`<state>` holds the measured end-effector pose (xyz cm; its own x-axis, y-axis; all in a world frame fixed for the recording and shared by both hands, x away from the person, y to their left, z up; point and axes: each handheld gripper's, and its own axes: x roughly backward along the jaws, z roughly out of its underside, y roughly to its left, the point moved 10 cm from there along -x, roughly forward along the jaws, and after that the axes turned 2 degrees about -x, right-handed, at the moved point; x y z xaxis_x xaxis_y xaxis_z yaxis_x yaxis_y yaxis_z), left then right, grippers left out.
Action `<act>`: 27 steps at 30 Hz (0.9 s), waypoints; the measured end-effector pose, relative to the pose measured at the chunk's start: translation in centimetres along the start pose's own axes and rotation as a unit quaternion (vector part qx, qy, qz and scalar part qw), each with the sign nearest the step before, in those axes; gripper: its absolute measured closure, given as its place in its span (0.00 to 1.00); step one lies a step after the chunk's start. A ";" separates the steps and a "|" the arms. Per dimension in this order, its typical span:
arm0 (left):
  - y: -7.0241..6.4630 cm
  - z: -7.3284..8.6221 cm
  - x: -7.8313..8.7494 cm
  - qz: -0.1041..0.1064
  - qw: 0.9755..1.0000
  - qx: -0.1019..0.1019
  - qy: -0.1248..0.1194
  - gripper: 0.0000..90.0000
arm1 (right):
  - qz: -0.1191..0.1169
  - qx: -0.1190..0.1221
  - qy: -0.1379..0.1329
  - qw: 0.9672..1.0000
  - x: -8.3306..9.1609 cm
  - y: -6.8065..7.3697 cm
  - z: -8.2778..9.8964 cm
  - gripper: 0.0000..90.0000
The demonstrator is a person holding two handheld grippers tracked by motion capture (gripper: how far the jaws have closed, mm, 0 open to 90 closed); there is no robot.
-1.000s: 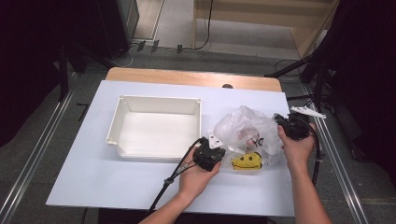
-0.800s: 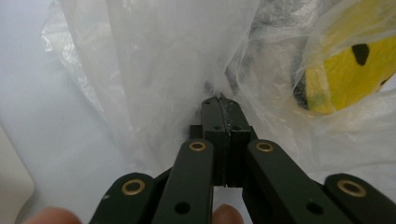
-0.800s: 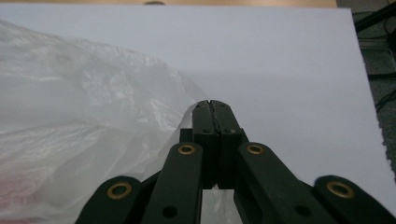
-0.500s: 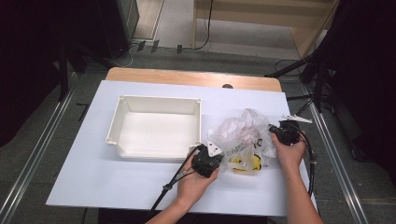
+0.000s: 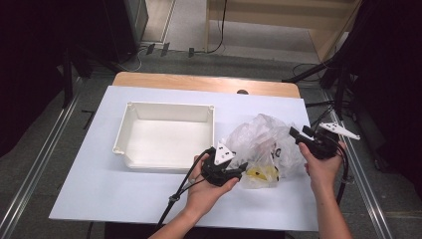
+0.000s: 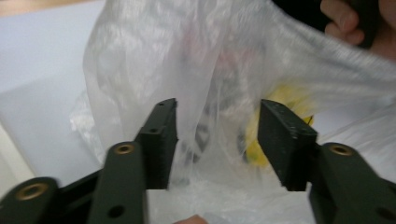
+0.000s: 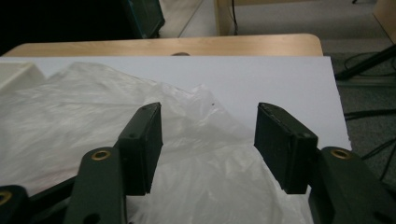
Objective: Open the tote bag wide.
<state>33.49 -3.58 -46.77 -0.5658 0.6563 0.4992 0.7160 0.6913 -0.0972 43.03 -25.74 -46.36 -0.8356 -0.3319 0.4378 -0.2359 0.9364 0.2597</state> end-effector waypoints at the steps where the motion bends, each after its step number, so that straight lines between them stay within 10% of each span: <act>1: -0.1 -0.4 0.3 -0.001 1.000 0.002 -0.009 0.43 | -0.004 0.001 -0.005 1.000 0.6 0.3 -0.2 0.45; 13: -2.6 -2.1 0.7 0.011 0.999 -0.025 -0.043 0.28 | -0.024 0.001 -0.034 0.999 5.6 1.8 0.4 0.41; 19: -6.6 -2.0 0.4 0.041 0.997 -0.045 -0.050 0.14 | -0.034 0.020 -0.009 0.999 5.4 3.8 2.6 0.37; 27: -6.7 1.2 -3.4 -0.043 0.994 -0.094 0.030 0.01 | -0.030 0.032 0.025 0.999 2.1 5.7 4.5 0.30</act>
<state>30.13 -10.06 -48.85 -0.6067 0.5745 0.5495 0.7335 0.6710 0.1083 37.65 -20.62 -47.86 -0.7937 -0.3916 0.4655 -0.3176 0.9194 0.2320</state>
